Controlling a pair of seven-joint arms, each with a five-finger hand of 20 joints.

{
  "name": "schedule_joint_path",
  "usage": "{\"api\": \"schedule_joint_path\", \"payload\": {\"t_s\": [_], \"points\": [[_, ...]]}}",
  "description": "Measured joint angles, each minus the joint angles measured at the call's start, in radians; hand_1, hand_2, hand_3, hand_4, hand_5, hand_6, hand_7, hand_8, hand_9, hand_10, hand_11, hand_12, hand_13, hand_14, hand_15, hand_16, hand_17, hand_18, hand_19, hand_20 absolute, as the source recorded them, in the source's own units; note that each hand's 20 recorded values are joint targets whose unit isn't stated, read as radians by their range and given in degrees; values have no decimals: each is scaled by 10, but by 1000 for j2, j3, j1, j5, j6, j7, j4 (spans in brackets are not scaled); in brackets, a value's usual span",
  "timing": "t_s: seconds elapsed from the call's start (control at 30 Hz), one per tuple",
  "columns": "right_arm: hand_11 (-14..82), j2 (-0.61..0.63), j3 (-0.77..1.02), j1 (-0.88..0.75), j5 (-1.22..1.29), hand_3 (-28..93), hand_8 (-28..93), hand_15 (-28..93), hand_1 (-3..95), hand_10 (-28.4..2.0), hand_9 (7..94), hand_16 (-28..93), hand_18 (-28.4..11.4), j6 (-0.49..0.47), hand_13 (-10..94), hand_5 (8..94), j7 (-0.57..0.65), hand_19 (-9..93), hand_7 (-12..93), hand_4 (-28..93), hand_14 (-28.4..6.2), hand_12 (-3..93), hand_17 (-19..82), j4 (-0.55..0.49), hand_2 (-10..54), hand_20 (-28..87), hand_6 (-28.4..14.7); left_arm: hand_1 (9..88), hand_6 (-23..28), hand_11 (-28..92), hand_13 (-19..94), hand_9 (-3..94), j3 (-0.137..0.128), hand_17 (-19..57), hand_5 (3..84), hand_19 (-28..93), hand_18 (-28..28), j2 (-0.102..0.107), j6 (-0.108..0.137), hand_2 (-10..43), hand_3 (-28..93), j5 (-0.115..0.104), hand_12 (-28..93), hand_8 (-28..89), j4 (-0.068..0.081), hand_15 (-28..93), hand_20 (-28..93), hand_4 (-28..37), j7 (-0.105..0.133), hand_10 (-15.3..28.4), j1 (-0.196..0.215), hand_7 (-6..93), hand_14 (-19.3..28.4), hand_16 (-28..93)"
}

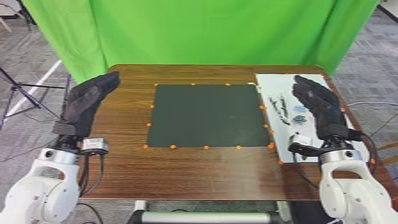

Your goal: Arrange flowers

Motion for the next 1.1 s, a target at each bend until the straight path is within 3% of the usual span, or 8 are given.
{"api": "schedule_joint_path", "payload": {"t_s": [0.27, 0.53, 0.73, 0.9, 0.97, 1.1], "points": [[52, -1, -9, 7, -29, 710, -74, 91, 147, -147, 432, 207, -162, 0, 320, 442, 10, 13, 124, -182, -153, 177, 146, 1, -49, 224, -19, 276, 55, 137, 293, 388, 14, 14, 443, 64, 115, 5, 15, -41, 604, -11, 117, -53, 1, 105, 134, -174, 1, 141, -4, 132, 168, 16], [60, -2, -10, 7, -45, 700, -77, 108, 164, -153, 470, 202, -148, 2, 369, 477, 21, 116, 130, -180, -156, 170, 208, 1, -44, 335, -29, 278, 54, 151, 302, 404, 14, 14, 446, 70, 116, 6, 17, -41, 602, -26, 119, -54, 2, 120, 134, -173, -8, 145, -5, 135, 173, 13], [71, 1, -19, 8, -86, 687, -81, 153, 220, -154, 526, 236, -167, 18, 481, 499, 54, 291, 144, -172, -155, 171, 224, -3, -59, 416, -30, 279, 55, 158, 309, 409, 11, 14, 448, 74, 117, 5, 17, -41, 604, -26, 120, -54, 1, 133, 134, -173, -17, 148, -4, 137, 174, 12], [80, 21, -18, -2, -187, 657, -78, 174, 252, -154, 577, 265, -174, 66, 562, 522, 174, 371, 138, -169, -151, 175, 257, -50, -49, 447, -35, 279, 56, 164, 313, 412, -4, 15, 449, 78, 117, 6, 21, -41, 603, -25, 121, -55, -5, 142, 135, -172, -20, 145, 2, 138, 175, 10], [84, 29, 13, -25, -262, 650, -76, 201, 261, -170, 609, 276, -184, 55, 606, 533, 256, 416, 138, -166, -153, 175, 272, -104, -48, 464, -33, 280, 56, 165, 314, 412, -11, 15, 450, 79, 117, 7, 24, -41, 603, -25, 121, -55, -9, 144, 135, -172, -22, 146, 6, 137, 175, 10], [123, 57, 97, -92, -463, 634, -69, 323, 281, -170, 688, 298, -217, -5, 700, 560, 394, 582, 132, -148, -134, 201, 302, -235, -68, 506, -36, 280, 57, 165, 315, 412, -22, 15, 451, 79, 118, 12, 29, -41, 602, -26, 120, -56, -16, 148, 135, -172, -34, 146, 16, 136, 177, 9]]}}
